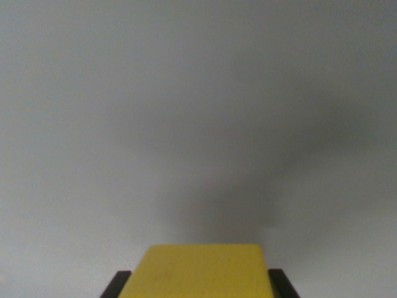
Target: Pick yellow cube
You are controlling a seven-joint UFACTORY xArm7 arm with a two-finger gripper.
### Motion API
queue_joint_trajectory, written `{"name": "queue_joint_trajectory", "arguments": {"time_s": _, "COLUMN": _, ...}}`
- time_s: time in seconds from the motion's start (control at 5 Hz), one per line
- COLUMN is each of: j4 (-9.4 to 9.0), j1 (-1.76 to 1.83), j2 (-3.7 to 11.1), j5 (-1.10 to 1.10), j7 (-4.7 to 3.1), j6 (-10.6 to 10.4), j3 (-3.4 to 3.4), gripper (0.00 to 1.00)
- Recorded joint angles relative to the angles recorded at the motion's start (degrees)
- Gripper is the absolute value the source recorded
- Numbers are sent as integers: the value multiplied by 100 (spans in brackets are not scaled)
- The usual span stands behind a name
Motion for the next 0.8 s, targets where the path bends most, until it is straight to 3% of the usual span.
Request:
{"name": "queue_joint_trajectory", "arguments": {"time_s": 0.2, "j4": 0, "j1": 0, "j2": 0, "j5": 0, "j7": 0, "j6": 0, "j3": 0, "gripper": 100}}
{"name": "queue_joint_trajectory", "arguments": {"time_s": 0.4, "j4": 133, "j1": 1, "j2": -62, "j5": -13, "j7": 17, "j6": 194, "j3": -5, "gripper": 100}}
{"name": "queue_joint_trajectory", "arguments": {"time_s": 0.6, "j4": 133, "j1": 1, "j2": -62, "j5": -13, "j7": 17, "j6": 194, "j3": -5, "gripper": 100}}
{"name": "queue_joint_trajectory", "arguments": {"time_s": 0.8, "j4": 284, "j1": 3, "j2": -133, "j5": -28, "j7": 37, "j6": 416, "j3": -10, "gripper": 100}}
